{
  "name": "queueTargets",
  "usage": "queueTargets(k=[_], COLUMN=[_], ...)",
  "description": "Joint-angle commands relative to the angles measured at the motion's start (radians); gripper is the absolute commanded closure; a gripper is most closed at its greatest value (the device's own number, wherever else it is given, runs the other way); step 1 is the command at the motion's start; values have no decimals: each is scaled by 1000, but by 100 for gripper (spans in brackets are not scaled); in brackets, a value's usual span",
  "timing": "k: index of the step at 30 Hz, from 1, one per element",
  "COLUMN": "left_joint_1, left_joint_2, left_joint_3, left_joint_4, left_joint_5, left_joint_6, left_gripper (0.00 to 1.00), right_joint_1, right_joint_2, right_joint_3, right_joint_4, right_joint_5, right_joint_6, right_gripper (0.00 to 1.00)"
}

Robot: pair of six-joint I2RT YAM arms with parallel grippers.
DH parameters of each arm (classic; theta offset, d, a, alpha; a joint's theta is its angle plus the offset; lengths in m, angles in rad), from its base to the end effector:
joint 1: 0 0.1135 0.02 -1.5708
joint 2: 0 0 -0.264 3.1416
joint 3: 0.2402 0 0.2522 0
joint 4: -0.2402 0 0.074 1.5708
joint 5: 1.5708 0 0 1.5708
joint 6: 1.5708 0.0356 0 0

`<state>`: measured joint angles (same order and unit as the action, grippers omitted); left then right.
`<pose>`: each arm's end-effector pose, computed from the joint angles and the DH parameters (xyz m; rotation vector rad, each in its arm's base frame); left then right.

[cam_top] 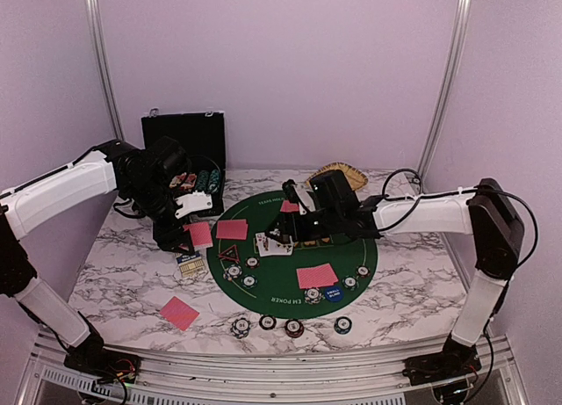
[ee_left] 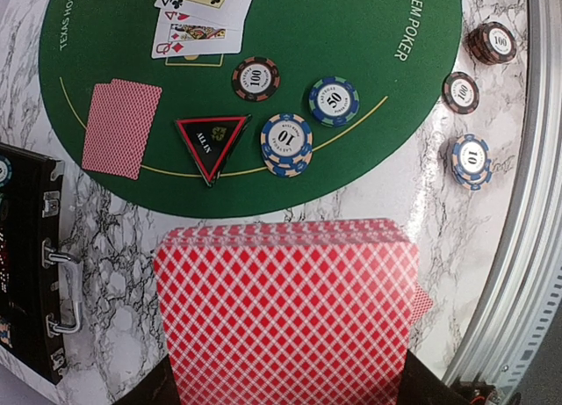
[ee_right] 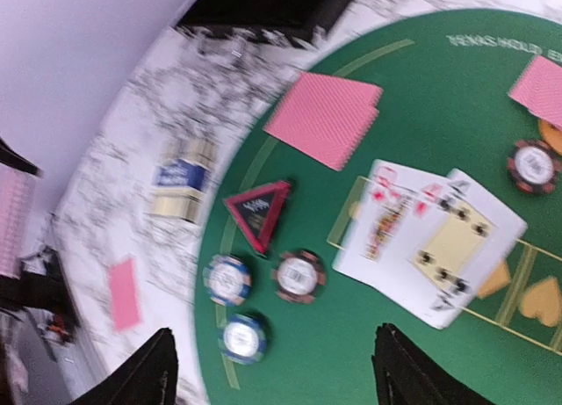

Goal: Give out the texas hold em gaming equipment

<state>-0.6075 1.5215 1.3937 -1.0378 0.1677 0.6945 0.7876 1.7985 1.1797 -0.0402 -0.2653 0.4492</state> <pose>0.2434 -0.1765 0.3052 1.6874 2.1375 -0.2043 0.2753 0.2898 0.2111 -0.5538 2.3180 0.9346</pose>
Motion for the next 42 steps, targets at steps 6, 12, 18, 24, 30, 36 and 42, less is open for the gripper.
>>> queueTargets(k=[6,12,18,24,30,36,42], left_joint_1=[5,5,3,3,3,3,3], left_joint_2=[-23,-18,9,12,8,11,11], left_joint_3=[1,1,52,57,33,28,28], left_joint_4=[-7,-7,-14,-18,-12,-2,-2], left_joint_5=[33,37,34,36,43,58,63], left_joint_6=[-9,-10,-30,-28,-19,-18,-20], left_gripper=[100,100,100,100,100,100,100], right_joint_1=[76,102,106,108,113,112,113], right_joint_2=[164,215,208,211,215,230,248], right_joint_3=[108,122,80,111,120,94,99], right_joint_4=[386,502,554,527,538,606,667], right_joint_5=[-307,-344,-335,-351,-339,-336,-346], right_joint_6=[386,478,533,549,567,619,657], right_gripper=[15,4,1,1,1,1,1])
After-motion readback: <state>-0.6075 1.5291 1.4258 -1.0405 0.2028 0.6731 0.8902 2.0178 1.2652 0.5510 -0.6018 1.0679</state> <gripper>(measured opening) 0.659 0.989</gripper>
